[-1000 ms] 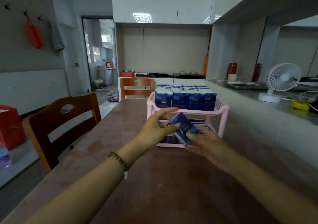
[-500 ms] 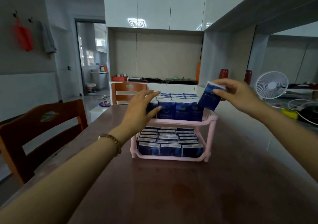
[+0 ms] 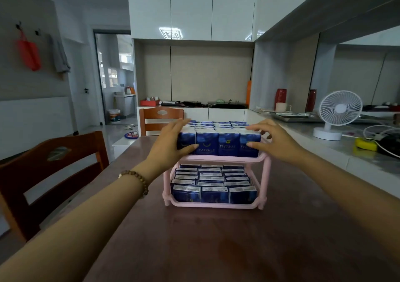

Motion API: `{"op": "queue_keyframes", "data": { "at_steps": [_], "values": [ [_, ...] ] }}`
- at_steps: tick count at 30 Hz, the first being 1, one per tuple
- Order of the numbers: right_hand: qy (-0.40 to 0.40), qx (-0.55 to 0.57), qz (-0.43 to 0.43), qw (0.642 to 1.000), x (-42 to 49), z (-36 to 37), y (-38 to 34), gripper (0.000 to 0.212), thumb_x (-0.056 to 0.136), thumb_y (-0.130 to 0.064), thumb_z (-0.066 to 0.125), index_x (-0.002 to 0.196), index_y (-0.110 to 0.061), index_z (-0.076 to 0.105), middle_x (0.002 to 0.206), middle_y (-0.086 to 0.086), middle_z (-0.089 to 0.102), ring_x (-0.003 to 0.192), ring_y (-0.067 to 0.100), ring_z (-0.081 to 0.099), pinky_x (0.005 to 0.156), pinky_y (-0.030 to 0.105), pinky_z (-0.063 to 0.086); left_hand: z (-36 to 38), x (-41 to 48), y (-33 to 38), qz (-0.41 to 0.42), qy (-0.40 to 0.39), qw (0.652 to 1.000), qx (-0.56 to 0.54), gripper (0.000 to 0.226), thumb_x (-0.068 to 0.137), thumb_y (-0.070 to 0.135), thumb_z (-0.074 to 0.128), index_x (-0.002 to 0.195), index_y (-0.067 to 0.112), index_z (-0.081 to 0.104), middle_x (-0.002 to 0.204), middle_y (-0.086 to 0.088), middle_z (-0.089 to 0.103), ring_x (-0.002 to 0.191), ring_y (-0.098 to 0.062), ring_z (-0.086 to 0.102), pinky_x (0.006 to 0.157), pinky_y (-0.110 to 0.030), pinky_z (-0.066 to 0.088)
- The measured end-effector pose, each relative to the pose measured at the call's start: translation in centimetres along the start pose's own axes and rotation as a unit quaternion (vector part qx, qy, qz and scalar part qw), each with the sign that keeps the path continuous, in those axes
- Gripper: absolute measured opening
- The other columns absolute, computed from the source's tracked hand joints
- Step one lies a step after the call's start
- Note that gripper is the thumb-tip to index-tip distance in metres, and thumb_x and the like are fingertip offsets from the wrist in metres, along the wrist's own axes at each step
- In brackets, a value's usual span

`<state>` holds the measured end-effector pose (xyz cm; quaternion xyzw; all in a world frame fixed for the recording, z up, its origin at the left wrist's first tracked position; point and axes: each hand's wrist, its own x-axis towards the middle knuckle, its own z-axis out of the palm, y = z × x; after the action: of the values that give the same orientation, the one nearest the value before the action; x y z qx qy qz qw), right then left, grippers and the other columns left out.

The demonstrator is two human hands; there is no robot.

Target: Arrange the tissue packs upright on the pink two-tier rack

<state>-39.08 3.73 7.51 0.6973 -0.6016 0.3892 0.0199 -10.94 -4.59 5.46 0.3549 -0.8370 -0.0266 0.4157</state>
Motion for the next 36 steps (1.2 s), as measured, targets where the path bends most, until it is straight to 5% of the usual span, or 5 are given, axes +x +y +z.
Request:
{"op": "queue_keyframes", "data": {
  "at_steps": [6, 11, 28, 32, 36],
  "values": [
    [0.028, 0.213, 0.197, 0.957, -1.4, 1.9, 1.4, 0.077, 0.077, -0.044, 0.068, 0.143, -0.028, 0.033, 0.151, 0.001, 0.031, 0.135, 0.023, 0.035, 0.096, 0.032, 0.037, 0.0, -0.1, 0.4, -0.118, 0.009, 0.978, -0.170, 0.090, 0.076, 0.029, 0.075, 0.145, 0.015, 0.019, 0.136, 0.006, 0.044, 0.121, -0.008, 0.045, 0.088, -0.019, 0.041],
    [-0.023, 0.408, 0.194, 0.892, -1.7, 3.6, 1.9, 0.083, 0.058, -0.043, 0.077, 0.135, -0.028, 0.047, 0.134, 0.001, 0.054, 0.111, 0.019, 0.061, 0.087, 0.038, 0.056, -0.2, 0.0, 0.3, -0.144, -0.027, 0.975, -0.167, 0.068, 0.078, 0.032, 0.072, 0.135, 0.015, 0.039, 0.134, -0.005, 0.054, 0.102, -0.005, 0.048, 0.067, -0.007, 0.043],
    [-0.023, 0.433, 0.174, 0.884, -0.4, 6.6, 0.1, 0.086, 0.056, -0.040, 0.081, 0.133, -0.021, 0.049, 0.130, 0.006, 0.058, 0.109, 0.022, 0.063, 0.091, 0.046, 0.053, -1.8, -1.0, -2.8, -0.160, 0.003, 0.975, -0.151, 0.057, 0.077, 0.033, 0.073, 0.125, 0.013, 0.053, 0.123, -0.005, 0.063, 0.096, -0.008, 0.057, 0.063, -0.008, 0.044],
    [-0.040, 0.442, 0.173, 0.879, 0.0, 7.2, -0.4, 0.092, 0.050, -0.047, 0.085, 0.132, -0.025, 0.050, 0.131, 0.005, 0.058, 0.109, 0.022, 0.064, 0.093, 0.047, 0.052, -2.3, -1.2, -3.4, -0.164, 0.012, 0.975, -0.150, 0.058, 0.078, 0.033, 0.072, 0.128, 0.013, 0.051, 0.126, -0.007, 0.062, 0.109, -0.016, 0.059, 0.075, -0.020, 0.049],
    [-0.040, 0.373, 0.178, 0.910, -0.4, 6.7, -1.3, 0.094, 0.056, -0.055, 0.080, 0.138, -0.030, 0.041, 0.143, 0.002, 0.046, 0.119, 0.020, 0.055, 0.097, 0.038, 0.049, -2.6, -1.5, -3.2, -0.155, 0.005, 0.973, -0.173, 0.063, 0.078, 0.034, 0.072, 0.132, 0.015, 0.045, 0.130, -0.004, 0.058, 0.109, -0.010, 0.055, 0.068, -0.011, 0.046]
  ]
}}
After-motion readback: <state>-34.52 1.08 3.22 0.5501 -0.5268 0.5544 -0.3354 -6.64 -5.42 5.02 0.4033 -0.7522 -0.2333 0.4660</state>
